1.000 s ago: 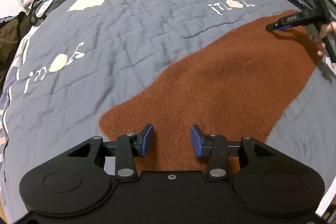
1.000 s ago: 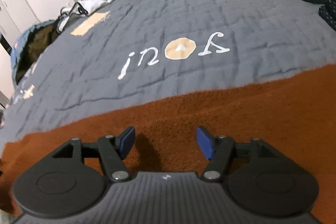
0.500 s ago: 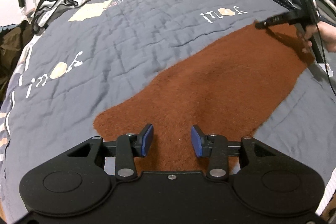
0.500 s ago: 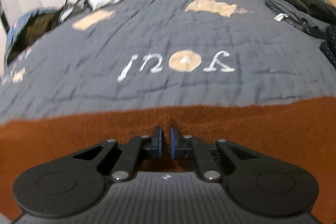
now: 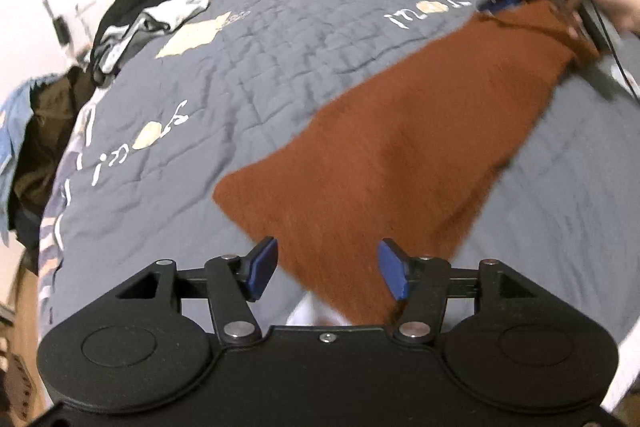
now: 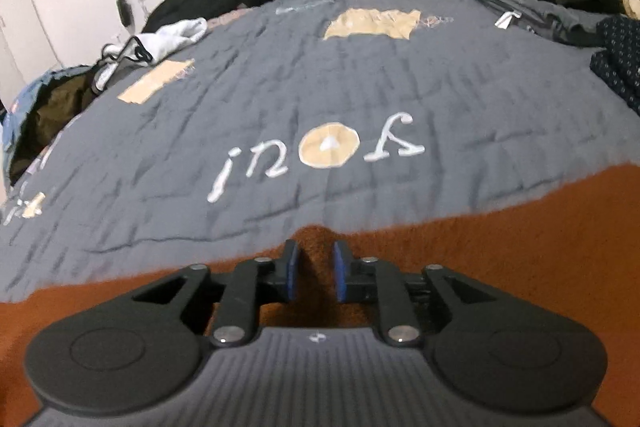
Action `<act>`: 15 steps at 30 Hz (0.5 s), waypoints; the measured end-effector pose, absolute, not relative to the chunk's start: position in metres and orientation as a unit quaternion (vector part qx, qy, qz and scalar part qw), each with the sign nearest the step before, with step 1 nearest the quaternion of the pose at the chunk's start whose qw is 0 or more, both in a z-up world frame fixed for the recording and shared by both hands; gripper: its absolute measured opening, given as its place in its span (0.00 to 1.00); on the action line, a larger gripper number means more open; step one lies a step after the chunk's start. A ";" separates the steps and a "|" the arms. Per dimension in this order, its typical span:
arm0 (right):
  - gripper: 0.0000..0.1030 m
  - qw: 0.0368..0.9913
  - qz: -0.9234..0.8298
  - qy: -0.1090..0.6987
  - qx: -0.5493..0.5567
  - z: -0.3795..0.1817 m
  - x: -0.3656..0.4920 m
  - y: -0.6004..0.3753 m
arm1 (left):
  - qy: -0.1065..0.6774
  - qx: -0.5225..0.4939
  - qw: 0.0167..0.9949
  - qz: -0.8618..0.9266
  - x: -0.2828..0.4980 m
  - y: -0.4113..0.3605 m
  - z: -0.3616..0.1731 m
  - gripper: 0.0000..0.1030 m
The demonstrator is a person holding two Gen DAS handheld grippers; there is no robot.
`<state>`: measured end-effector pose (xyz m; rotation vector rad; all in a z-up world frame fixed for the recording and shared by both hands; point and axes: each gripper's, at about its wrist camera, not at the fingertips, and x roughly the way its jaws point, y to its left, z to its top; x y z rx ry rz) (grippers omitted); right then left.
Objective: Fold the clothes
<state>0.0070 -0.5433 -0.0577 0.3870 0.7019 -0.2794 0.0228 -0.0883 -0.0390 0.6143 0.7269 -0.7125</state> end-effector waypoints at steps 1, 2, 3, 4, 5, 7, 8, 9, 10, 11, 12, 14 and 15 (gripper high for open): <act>0.26 0.912 -0.131 0.337 0.193 -0.052 0.005 -0.544 | 0.338 0.295 0.830 -0.332 0.015 -0.086 -0.041 0.54; 0.28 0.913 -0.127 0.334 0.197 -0.049 0.002 -0.543 | 0.338 0.298 0.829 -0.329 0.008 -0.085 -0.045 0.54; 0.30 0.914 -0.123 0.331 0.202 -0.046 0.000 -0.542 | 0.339 0.301 0.829 -0.327 0.002 -0.085 -0.049 0.55; 0.31 0.914 -0.119 0.327 0.207 -0.042 -0.002 -0.541 | 0.342 0.301 0.829 -0.324 -0.002 -0.085 -0.054 0.55; 0.32 0.915 -0.115 0.324 0.211 -0.039 -0.004 -0.540 | 0.344 0.300 0.830 -0.321 -0.006 -0.084 -0.060 0.55; 0.33 0.915 -0.107 0.328 0.208 -0.038 -0.008 -0.533 | 0.346 0.294 0.836 -0.309 -0.011 -0.085 -0.071 0.55; 0.34 0.915 -0.104 0.332 0.202 -0.038 -0.010 -0.530 | 0.344 0.290 0.840 -0.303 -0.012 -0.086 -0.076 0.55; 0.34 0.915 -0.102 0.337 0.196 -0.039 -0.012 -0.527 | 0.341 0.286 0.846 -0.293 -0.010 -0.087 -0.080 0.55; 0.35 0.915 -0.099 0.341 0.189 -0.039 -0.014 -0.524 | 0.338 0.279 0.855 -0.278 -0.008 -0.088 -0.083 0.55; 0.35 0.914 -0.101 0.345 0.189 -0.042 -0.015 -0.524 | 0.338 0.265 0.865 -0.261 -0.004 -0.088 -0.086 0.55; 0.36 0.912 -0.104 0.350 0.188 -0.044 -0.016 -0.524 | 0.338 0.250 0.873 -0.248 0.000 -0.088 -0.088 0.53; 0.36 0.908 -0.108 0.358 0.187 -0.048 -0.019 -0.524 | 0.346 0.210 0.884 -0.233 0.010 -0.082 -0.086 0.17; 0.36 0.906 -0.111 0.363 0.186 -0.051 -0.020 -0.524 | 0.352 0.188 0.888 -0.228 0.015 -0.078 -0.085 0.08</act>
